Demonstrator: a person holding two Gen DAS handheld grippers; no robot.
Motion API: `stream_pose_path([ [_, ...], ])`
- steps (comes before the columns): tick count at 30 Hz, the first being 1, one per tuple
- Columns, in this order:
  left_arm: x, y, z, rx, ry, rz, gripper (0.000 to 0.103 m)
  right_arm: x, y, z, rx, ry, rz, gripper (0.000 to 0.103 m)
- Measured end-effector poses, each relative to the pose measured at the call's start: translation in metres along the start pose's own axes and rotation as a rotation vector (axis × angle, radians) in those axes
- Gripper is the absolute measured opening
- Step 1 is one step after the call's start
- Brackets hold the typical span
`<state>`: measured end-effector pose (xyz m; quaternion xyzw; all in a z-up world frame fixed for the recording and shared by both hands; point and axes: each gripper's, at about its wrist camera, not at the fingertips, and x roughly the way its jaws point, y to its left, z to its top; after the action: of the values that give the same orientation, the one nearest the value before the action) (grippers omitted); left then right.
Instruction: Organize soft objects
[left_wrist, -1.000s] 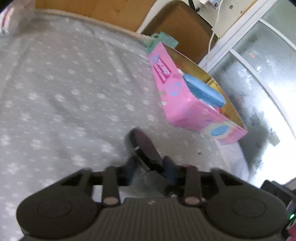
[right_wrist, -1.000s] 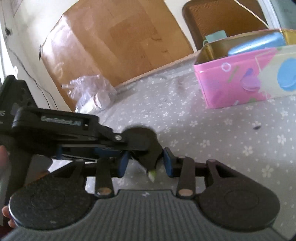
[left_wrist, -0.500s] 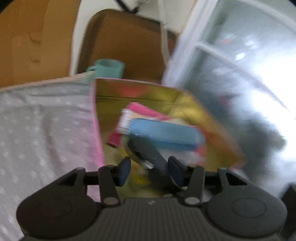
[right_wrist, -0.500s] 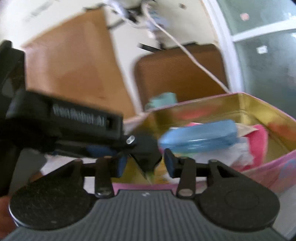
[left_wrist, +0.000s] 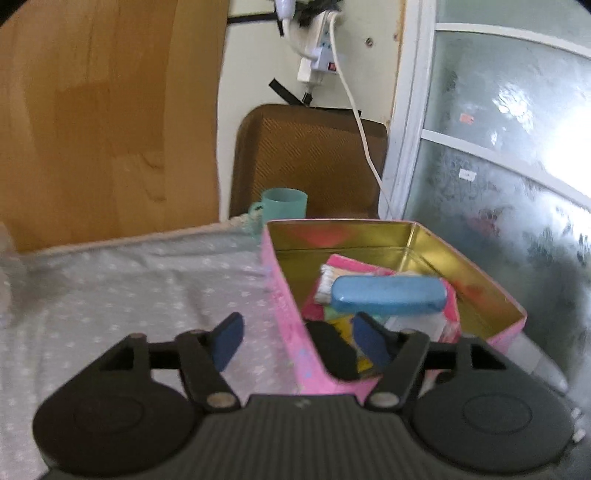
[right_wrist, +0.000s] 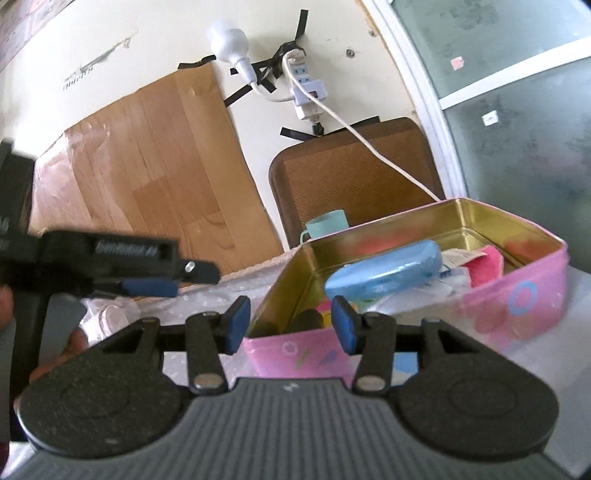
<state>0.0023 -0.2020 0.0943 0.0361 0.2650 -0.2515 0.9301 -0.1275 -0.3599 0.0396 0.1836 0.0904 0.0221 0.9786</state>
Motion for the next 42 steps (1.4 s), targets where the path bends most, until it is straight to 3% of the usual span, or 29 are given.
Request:
stream_pose_path([
  [3,-0.018,-0.003,-0.012,0.029,0.0,0.02,0.075,-0.015,0.003,0.002,0.011,0.006,-0.019,0.057],
  [5,-0.031,-0.005,-0.021,0.038,-0.004,0.028,0.084,-0.021,0.007,0.003,0.002,0.006,-0.061,0.073],
  [7,-0.043,-0.006,-0.028,0.041,-0.014,0.039,0.099,-0.03,0.008,0.002,-0.003,0.021,-0.101,0.082],
  [9,-0.053,-0.005,-0.033,0.042,-0.019,0.054,0.103,-0.037,0.008,0.0,0.005,0.036,-0.125,0.087],
  [18,-0.072,0.0,-0.055,0.073,0.008,0.154,0.103,-0.055,0.023,-0.004,-0.004,0.086,-0.116,0.096],
  [24,-0.08,-0.002,-0.064,0.097,-0.02,0.221,0.103,-0.063,0.031,-0.005,0.013,0.082,-0.094,0.103],
  [31,-0.09,-0.005,-0.072,0.081,-0.038,0.156,0.103,-0.074,0.04,-0.007,-0.042,0.051,-0.138,0.103],
  [36,-0.088,-0.006,-0.076,0.079,-0.014,0.16,0.103,-0.08,0.045,-0.015,-0.038,0.028,-0.229,0.103],
  [42,-0.089,-0.001,-0.082,0.064,-0.005,0.133,0.103,-0.078,0.044,-0.016,-0.041,0.06,-0.25,0.103],
])
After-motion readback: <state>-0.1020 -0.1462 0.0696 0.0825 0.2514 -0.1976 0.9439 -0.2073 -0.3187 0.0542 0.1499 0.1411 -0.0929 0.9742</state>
